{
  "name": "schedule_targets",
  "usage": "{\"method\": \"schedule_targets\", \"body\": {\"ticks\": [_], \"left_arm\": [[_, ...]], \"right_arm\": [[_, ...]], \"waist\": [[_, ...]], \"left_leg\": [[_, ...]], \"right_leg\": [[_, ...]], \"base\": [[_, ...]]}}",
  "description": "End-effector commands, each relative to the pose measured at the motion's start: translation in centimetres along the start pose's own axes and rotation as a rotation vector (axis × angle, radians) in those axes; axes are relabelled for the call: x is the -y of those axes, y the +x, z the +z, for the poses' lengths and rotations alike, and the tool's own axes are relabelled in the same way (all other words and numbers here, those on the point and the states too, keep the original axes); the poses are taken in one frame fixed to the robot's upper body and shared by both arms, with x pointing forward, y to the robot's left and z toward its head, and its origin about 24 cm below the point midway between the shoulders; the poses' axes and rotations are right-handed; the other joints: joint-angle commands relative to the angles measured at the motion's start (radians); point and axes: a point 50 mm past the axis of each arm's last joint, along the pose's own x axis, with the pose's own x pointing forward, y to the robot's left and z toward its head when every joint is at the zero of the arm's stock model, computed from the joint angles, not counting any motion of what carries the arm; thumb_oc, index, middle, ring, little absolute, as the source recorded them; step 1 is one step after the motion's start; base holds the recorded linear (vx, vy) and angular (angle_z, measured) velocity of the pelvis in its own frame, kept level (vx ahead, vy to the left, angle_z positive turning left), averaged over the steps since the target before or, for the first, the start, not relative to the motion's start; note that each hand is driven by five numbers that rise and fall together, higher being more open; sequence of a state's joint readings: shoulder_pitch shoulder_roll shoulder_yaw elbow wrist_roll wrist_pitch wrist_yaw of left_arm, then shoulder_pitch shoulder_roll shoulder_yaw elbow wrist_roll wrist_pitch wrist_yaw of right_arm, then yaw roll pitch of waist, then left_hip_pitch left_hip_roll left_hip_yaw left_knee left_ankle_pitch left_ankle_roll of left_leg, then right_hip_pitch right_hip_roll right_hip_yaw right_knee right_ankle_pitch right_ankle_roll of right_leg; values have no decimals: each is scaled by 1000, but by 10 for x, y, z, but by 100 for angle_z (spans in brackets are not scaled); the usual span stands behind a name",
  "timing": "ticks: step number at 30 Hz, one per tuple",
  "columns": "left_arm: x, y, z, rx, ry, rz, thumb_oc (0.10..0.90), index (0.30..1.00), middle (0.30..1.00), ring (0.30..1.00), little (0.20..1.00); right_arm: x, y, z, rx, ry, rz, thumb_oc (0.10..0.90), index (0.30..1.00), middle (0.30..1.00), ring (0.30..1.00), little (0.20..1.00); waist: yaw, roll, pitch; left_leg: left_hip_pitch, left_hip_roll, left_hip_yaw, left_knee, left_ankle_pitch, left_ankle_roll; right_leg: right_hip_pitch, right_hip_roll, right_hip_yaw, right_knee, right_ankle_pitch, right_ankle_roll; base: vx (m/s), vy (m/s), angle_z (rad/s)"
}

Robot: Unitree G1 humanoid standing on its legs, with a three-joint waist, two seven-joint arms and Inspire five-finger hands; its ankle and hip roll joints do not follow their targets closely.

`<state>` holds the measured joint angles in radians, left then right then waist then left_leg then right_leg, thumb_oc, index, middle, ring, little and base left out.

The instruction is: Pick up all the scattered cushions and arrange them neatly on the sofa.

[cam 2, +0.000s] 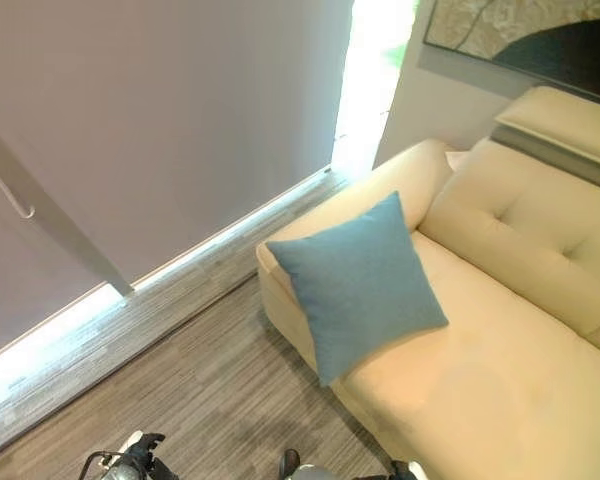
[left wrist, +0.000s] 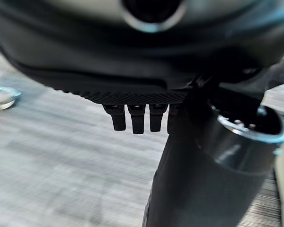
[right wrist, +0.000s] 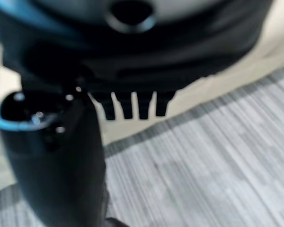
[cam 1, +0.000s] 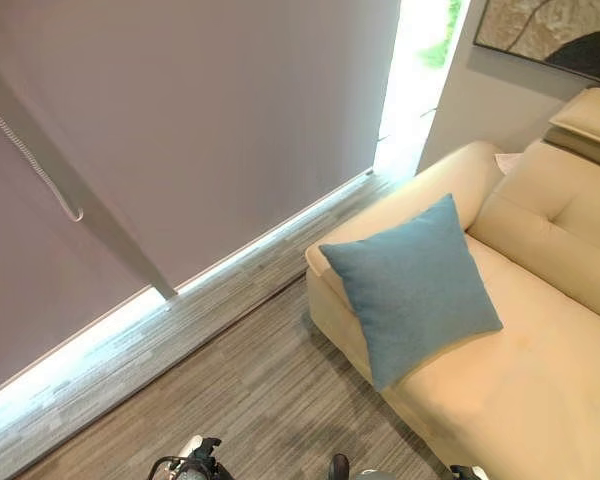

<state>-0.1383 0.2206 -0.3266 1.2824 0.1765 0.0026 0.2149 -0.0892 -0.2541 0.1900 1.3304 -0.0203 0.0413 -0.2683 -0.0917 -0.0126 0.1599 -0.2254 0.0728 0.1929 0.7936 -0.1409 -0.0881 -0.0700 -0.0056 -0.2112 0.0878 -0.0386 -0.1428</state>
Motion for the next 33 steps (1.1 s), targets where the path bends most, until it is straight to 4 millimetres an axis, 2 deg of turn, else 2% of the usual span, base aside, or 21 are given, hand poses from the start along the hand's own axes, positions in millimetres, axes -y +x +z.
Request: {"method": "schedule_targets", "body": {"ticks": [1,2,3,4,6,9,12,17,18,19,20,21,22,23,24,25,27,28,30,31,33], "left_arm": [[7,-1,-1,-14,5,9,800,900,900,900,900],[7,-1,-1,-14,5,9,800,900,900,900,900],[10,-2,-1,-18,-10,2,800,900,900,900,900],[10,-2,-1,-18,-10,2,800,900,900,900,900],[7,-1,3,-16,-31,4,800,900,900,900,900],[5,0,2,-24,-6,5,800,900,900,900,900],[5,0,6,-9,2,7,800,900,900,900,900],[-8,4,34,78,-10,57,800,900,900,900,900],[-31,6,20,64,-107,130,800,900,900,900,900],[-31,6,21,65,-107,130,800,900,900,900,900],[-23,5,33,94,-71,142,800,900,900,900,900],[-23,4,42,127,-56,189,800,900,900,900,900],[-26,3,43,141,-66,211,800,900,900,900,900],[-33,3,46,162,-84,242,800,900,900,900,900],[-49,0,60,251,-145,300,800,900,900,900,900],[-61,-3,69,313,-159,330,800,900,900,900,900],[-80,-14,93,467,-179,386,800,900,900,900,900],[-80,-14,93,467,-178,387,800,900,900,900,900],[-99,-32,119,636,-180,443,800,900,900,900,900],[-99,-32,119,636,-180,443,800,900,900,900,900],[-104,-39,130,692,-209,460,800,900,900,900,900]], "right_arm": [[31,4,-15,-41,-18,-110,800,900,900,900,900],[31,4,-15,-41,-18,-110,800,900,900,900,900],[33,5,-10,-21,-37,-119,800,900,900,900,900],[33,5,-10,-21,-37,-119,800,900,900,900,900],[39,6,-5,-4,-44,-138,800,900,900,900,900],[38,5,-13,-33,11,-132,800,900,900,900,900],[39,5,-16,-55,61,-136,800,900,900,900,900],[37,5,-17,-88,209,-131,800,900,900,900,900],[46,6,-15,-103,457,-192,800,900,900,900,900],[47,6,-15,-103,457,-193,800,900,900,900,900],[46,7,-4,-78,534,-182,800,900,900,900,900],[41,6,6,-38,696,-202,800,900,900,900,900],[40,5,12,-14,748,-203,800,900,900,900,900],[40,5,17,2,803,-212,800,900,900,900,900],[47,4,32,70,890,-228,800,900,900,900,900],[53,3,36,96,903,-244,800,900,900,900,900],[63,4,39,99,1035,-270,800,900,900,900,900],[63,4,39,99,1036,-269,800,900,900,900,900],[75,2,60,179,1091,-274,800,900,900,900,900],[75,1,60,179,1091,-274,800,900,900,900,900],[81,-2,83,253,1119,-260,800,900,900,900,900]], "waist": [[29,3,79],[29,0,77],[55,31,81],[55,31,81],[60,60,83],[50,88,55],[42,87,38],[30,78,4],[30,77,7],[33,80,4],[34,75,12],[31,76,29],[32,79,35],[35,79,41],[40,74,43],[39,68,48],[41,58,43],[41,58,40],[55,54,25],[55,54,24],[63,53,9]], "left_leg": [[-67,-23,-76,-369,69,74],[-63,-26,-74,-379,75,75],[-58,-35,-217,-599,176,48],[-58,-35,-217,-599,176,48],[-71,-6,-332,-738,234,34],[-21,31,-309,-823,273,23],[-5,15,-291,-812,271,29],[31,-33,-238,-791,214,68],[63,-54,-218,-793,183,89],[59,-52,-216,-792,184,88],[67,-55,-204,-794,176,97],[88,-49,-191,-804,161,107],[104,-45,-186,-811,153,109],[120,-43,-175,-817,144,106],[130,-42,-157,-816,128,98],[135,-45,-150,-809,118,93],[123,-59,-155,-789,105,90],[119,-58,-155,-789,108,91],[119,-68,-161,-804,104,85],[115,-67,-161,-805,108,85],[121,-66,-171,-825,112,77]], "right_leg": [[65,-12,88,18,-105,145],[63,-15,89,17,-104,146],[94,9,153,17,-122,159],[94,9,152,17,-122,159],[114,9,234,23,-142,173],[143,-2,285,14,-157,192],[146,-35,294,15,-150,207],[112,-88,337,89,-129,252],[44,-120,327,233,-69,274],[39,-118,330,233,-66,274],[14,-135,302,278,-32,285],[-41,-169,237,372,4,273],[-60,-183,207,392,-5,261],[-70,-198,162,365,-23,258],[-65,-210,88,232,-48,258],[-54,-197,61,147,-58,258],[-13,-189,74,45,-43,283],[-15,-188,74,39,-36,283],[-3,-169,97,3,-34,282],[-5,-169,97,0,-29,282],[12,-161,87,-37,-24,278]], "base": [[352,131,-107],[528,232,-110],[279,131,-91],[388,192,-113],[408,237,-106],[409,286,-99],[266,251,-63],[266,296,-40],[163,219,-44],[191,258,-63],[84,137,-47],[123,180,-40],[139,174,-13],[165,47,-7],[194,-27,-19],[185,-93,-34],[94,-57,-25],[76,-45,13],[106,-79,46],[113,-99,32],[105,-102,-5]]}}
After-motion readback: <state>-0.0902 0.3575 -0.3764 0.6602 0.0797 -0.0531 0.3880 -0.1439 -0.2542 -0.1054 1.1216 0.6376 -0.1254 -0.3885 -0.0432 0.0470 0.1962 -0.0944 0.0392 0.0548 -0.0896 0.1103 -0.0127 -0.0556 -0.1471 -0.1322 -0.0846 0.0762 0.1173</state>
